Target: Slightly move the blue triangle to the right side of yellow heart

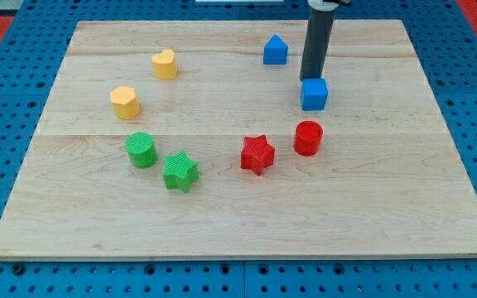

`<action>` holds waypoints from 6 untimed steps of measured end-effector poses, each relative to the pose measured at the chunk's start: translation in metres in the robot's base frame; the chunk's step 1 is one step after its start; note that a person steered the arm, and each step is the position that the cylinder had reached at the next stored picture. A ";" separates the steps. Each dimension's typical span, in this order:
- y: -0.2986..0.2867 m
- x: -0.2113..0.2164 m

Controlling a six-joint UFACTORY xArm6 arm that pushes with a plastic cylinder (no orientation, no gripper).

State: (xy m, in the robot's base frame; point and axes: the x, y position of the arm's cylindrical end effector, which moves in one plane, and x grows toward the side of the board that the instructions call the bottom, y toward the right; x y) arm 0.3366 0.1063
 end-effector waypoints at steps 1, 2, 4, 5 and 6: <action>0.041 -0.023; 0.042 -0.060; -0.024 -0.105; -0.043 -0.079; -0.053 -0.064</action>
